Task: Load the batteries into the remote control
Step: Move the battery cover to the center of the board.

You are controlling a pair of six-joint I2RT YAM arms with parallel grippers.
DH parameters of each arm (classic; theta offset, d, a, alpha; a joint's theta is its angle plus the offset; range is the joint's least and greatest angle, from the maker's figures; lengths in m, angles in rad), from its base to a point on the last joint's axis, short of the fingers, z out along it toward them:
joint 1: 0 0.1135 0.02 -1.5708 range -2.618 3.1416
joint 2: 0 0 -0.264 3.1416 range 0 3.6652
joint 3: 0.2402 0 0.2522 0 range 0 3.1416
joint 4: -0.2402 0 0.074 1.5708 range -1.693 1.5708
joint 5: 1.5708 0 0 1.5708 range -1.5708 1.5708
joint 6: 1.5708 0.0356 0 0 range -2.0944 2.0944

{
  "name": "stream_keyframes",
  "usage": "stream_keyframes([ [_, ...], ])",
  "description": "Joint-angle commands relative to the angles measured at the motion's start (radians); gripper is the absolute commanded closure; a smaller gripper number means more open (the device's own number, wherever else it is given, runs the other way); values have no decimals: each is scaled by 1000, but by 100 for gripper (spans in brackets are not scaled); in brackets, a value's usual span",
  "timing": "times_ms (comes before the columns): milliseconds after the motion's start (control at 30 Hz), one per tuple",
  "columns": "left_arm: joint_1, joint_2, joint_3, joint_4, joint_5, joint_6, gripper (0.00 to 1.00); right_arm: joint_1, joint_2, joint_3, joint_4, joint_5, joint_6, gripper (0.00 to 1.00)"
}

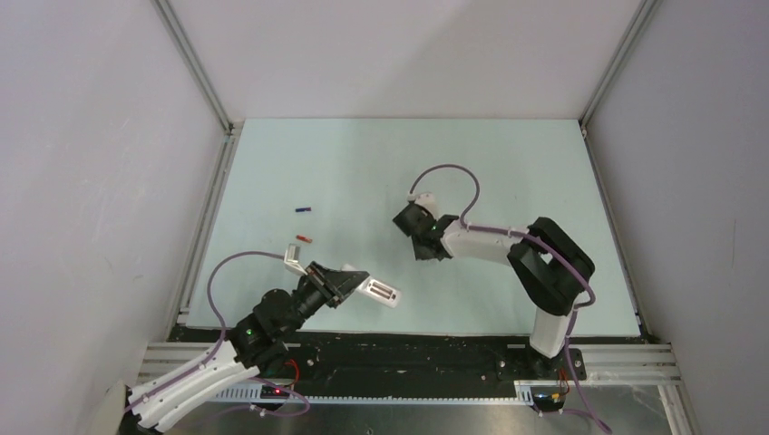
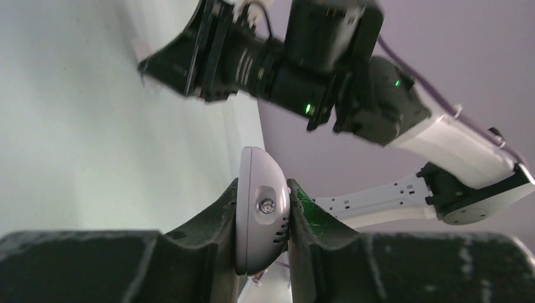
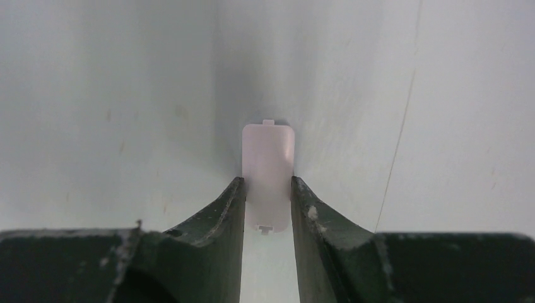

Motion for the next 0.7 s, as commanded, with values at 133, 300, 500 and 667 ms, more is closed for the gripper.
stream_keyframes([
  [133,2,-148,127,-284,-137,86,100,174,-138,-169,-59,55,126,65],
  [300,1,-188,191,-333,-174,149,99,251,-203,-205,-68,64,152,52],
  [500,2,-126,343,-414,-226,296,99,259,-307,-207,-81,84,152,25],
  [667,3,-96,432,-437,-243,370,100,191,-400,-204,27,6,61,23],
])
